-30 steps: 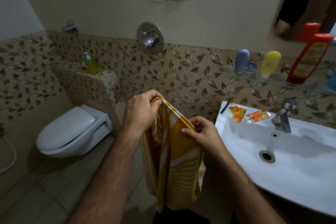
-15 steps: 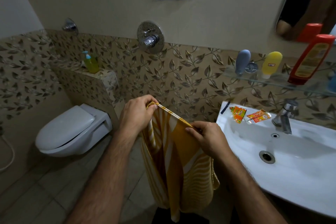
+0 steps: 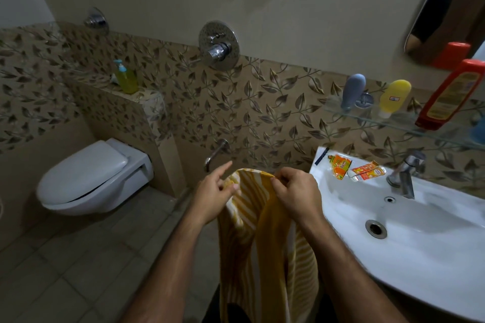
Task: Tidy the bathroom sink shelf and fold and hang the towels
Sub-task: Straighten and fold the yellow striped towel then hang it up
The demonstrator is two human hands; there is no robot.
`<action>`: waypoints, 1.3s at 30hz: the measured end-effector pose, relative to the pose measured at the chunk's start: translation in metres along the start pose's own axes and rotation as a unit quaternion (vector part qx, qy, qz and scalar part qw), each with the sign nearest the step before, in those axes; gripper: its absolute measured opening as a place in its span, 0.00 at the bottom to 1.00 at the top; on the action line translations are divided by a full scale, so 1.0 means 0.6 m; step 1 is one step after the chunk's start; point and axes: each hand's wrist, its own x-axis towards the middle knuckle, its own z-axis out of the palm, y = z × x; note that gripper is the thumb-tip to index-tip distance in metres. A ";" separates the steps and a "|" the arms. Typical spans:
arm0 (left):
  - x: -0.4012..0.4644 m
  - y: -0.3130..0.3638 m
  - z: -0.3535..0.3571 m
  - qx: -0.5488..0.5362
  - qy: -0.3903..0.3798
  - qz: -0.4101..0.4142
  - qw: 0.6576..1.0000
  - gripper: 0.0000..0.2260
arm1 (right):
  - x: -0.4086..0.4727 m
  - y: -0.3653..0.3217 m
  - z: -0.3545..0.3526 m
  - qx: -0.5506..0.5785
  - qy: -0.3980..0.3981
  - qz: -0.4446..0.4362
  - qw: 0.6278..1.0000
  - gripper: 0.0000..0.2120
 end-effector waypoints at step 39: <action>0.021 0.093 -0.030 0.205 0.127 0.142 0.960 0.07 | 0.009 0.032 0.006 0.043 -0.089 0.118 0.988 0.03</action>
